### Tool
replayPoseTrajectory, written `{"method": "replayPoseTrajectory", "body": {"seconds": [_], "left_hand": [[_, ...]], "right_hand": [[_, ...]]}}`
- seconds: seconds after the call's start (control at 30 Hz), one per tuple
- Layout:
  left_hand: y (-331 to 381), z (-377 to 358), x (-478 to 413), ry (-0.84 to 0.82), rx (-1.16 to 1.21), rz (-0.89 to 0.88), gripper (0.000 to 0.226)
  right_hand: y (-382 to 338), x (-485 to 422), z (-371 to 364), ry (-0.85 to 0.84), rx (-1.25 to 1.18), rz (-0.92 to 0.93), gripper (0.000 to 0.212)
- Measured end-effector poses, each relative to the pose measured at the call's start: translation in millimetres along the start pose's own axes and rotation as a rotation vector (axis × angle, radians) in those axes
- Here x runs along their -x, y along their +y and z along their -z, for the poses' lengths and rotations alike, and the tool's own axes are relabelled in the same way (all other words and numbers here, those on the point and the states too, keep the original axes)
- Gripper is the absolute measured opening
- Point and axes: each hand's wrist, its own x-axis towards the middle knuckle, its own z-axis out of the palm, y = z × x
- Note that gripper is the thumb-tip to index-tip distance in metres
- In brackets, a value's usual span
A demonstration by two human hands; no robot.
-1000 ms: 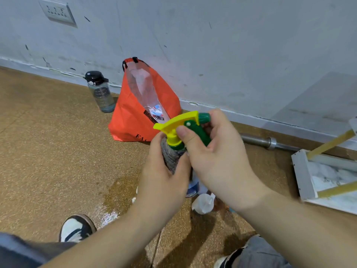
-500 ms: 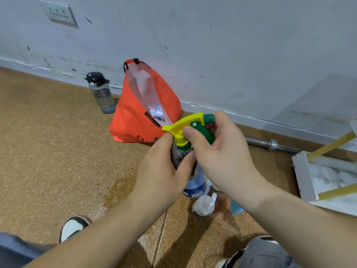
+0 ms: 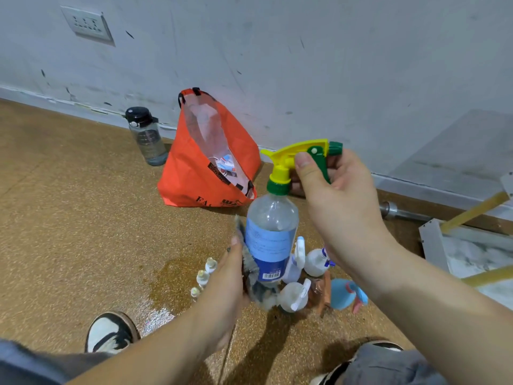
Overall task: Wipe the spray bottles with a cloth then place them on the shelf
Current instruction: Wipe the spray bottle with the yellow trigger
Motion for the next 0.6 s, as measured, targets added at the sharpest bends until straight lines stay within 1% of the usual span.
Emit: {"method": "replayPoseTrajectory", "body": {"seconds": [0.03,0.07,0.17,0.2,0.23,0.3,0.4,0.47,0.5,0.53,0.6], "left_hand": [[2,-2,1,-0.045,0.111,0.056,0.06],[8,-5,3,-0.078,0.18,0.076,0.059],[28,-12,8,-0.084,0.278,0.06,0.052],[32,-13,8,-0.08,0.274,0.053,0.05],[32,-14,7,-0.054,0.235,0.049,0.048],[30,-12,3,0.036,0.082,0.033,0.043],[26,-5,-2,0.215,-0.142,-0.014,0.042],[29,-3,-3,0.284,-0.186,-0.113,0.038],[34,-4,-2,0.304,-0.199,-0.194,0.037],[41,-7,1,0.319,-0.228,-0.297,0.035],[51,-10,6,0.292,-0.344,-0.575,0.032]], "right_hand": [[1,-2,0,0.008,-0.009,-0.01,0.018],[3,-3,1,0.018,-0.013,-0.02,0.019],[9,-6,2,0.047,-0.021,-0.036,0.019],[10,-7,1,0.051,-0.012,-0.036,0.02],[12,-9,1,0.063,-0.001,-0.04,0.02],[15,-13,1,0.104,0.0,-0.078,0.02],[20,-19,1,0.144,-0.035,-0.151,0.021],[20,-21,1,0.136,-0.016,-0.143,0.025],[20,-21,1,0.122,0.007,-0.127,0.024],[20,-21,1,0.105,0.033,-0.106,0.022],[20,-19,0,0.084,0.074,-0.076,0.017]]}}
